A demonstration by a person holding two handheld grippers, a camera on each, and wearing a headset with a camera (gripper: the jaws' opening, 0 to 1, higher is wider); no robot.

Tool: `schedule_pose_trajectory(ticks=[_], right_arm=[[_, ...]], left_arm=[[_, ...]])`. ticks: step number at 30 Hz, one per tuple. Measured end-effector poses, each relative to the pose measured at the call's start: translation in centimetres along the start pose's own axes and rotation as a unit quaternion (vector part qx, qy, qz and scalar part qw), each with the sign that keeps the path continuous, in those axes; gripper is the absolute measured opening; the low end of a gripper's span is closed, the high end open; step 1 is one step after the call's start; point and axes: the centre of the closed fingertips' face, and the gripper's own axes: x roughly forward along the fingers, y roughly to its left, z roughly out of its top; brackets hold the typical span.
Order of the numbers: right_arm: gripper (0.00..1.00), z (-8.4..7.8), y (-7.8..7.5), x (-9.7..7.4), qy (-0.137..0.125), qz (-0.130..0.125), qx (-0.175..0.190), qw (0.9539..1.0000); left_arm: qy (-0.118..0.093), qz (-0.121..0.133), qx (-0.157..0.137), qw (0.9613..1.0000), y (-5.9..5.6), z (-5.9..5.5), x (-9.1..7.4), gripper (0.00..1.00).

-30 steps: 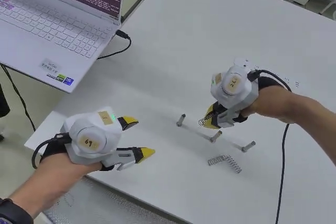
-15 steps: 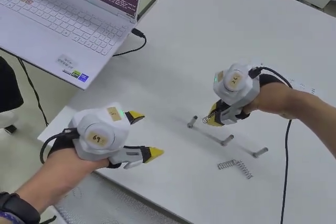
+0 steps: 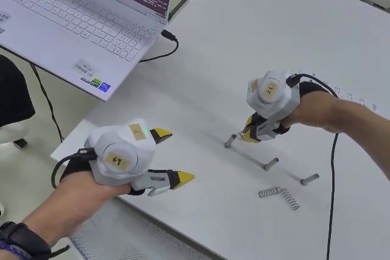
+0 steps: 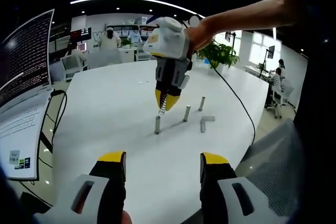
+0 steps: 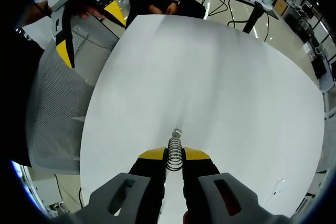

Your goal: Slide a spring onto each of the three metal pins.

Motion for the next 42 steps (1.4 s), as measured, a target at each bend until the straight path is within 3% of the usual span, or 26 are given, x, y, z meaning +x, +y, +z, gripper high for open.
schedule_pose_trajectory(ticks=[42], right_arm=[[0.09, 0.6, -0.2, 1.9, 0.032, 0.017, -0.038, 0.9986]], left_arm=[[0.002, 0.000, -0.011, 0.9999, 0.1, 0.0, 0.3, 0.52]])
